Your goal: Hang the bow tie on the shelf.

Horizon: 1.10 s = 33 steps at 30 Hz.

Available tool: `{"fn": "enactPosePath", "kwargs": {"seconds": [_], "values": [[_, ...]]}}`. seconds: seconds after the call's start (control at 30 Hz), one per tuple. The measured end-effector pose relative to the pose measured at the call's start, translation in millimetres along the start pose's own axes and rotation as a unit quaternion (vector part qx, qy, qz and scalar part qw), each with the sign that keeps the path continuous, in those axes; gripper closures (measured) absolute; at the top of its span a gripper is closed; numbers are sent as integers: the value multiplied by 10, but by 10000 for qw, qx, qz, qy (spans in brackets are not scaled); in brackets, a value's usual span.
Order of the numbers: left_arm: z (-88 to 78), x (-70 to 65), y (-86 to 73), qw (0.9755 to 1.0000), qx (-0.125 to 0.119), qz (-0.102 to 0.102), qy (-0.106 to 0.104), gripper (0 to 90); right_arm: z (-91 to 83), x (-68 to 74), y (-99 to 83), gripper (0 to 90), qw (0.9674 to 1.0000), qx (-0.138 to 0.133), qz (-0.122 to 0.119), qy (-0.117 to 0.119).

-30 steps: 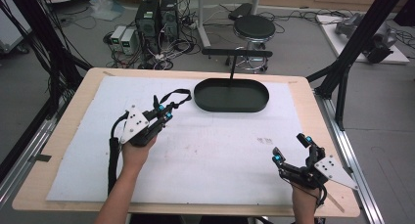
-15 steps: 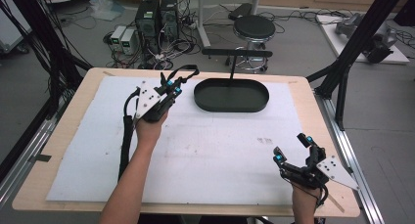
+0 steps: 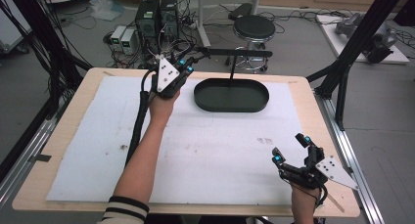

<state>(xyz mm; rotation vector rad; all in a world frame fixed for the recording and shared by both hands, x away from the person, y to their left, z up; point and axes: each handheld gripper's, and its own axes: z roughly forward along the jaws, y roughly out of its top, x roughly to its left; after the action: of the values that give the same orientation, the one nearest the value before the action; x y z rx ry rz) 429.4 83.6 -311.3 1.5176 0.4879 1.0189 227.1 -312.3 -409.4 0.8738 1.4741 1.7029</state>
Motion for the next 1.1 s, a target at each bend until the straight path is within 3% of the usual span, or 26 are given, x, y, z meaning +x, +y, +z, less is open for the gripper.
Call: {"fn": "enactPosePath", "kwargs": {"seconds": [0.2,0.37,0.87,1.1], "values": [[225,-57,-121,9999,124,33,26,878,-3,6,-4,79,10000,24,42,25],[370,-134,-301,9989,454,145,2,877,-1,4,-11,79,10000,11,41,36],[592,-204,-505,9969,744,265,41,876,7,14,-28,79,9999,46,89,73],[675,-208,-618,9945,1008,274,-53,841,16,-8,-41,79,9999,50,105,74]]}}
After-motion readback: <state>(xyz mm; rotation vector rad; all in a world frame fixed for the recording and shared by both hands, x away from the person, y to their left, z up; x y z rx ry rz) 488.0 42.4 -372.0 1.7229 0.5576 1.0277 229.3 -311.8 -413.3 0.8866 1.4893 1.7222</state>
